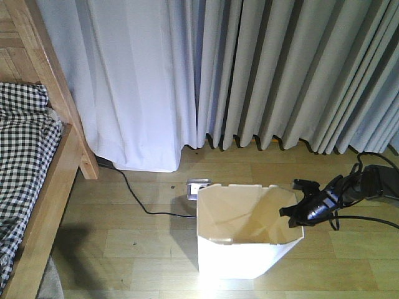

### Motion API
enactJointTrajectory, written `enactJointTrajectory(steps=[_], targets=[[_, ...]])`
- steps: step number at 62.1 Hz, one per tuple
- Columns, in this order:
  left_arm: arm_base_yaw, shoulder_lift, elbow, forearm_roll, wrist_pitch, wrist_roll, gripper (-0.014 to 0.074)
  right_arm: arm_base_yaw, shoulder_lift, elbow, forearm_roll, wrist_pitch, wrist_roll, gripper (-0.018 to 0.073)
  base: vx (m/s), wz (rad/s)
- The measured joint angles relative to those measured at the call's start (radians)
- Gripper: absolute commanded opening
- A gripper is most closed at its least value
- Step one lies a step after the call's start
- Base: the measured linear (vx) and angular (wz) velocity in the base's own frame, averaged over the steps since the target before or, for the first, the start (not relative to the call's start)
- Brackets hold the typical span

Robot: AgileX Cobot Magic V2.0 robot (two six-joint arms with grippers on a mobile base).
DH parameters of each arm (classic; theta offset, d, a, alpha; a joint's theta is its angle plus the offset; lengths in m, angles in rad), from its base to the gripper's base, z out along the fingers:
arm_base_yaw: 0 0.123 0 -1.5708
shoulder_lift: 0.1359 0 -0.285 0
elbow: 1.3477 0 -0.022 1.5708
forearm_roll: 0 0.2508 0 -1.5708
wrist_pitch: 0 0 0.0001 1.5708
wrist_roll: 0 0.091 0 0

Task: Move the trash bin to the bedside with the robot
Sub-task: 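Lower the bin onto the floor beside the bed with the right gripper, then open the right gripper and lift it off the bin rim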

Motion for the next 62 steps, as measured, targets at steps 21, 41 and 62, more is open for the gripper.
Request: enactJointTrajectory(steps=[21,41,62], targets=[[0.0,0.0,0.0,0.0,0.0,0.0,-0.0006,0.0,0.012,-0.002,-0.004,-0.001,0.0,0.0052,0.0,0.0],[0.0,0.0,0.0,0.0,0.0,0.0,-0.0006,0.0,0.012,-0.002,0.001,0.005,0.0,0.0114,0.0,0.0],[0.0,0.0,0.0,0.0,0.0,0.0,-0.0006,0.0,0.011,-0.003,0.02,0.008,0.0,0.0258,0.0,0.0]])
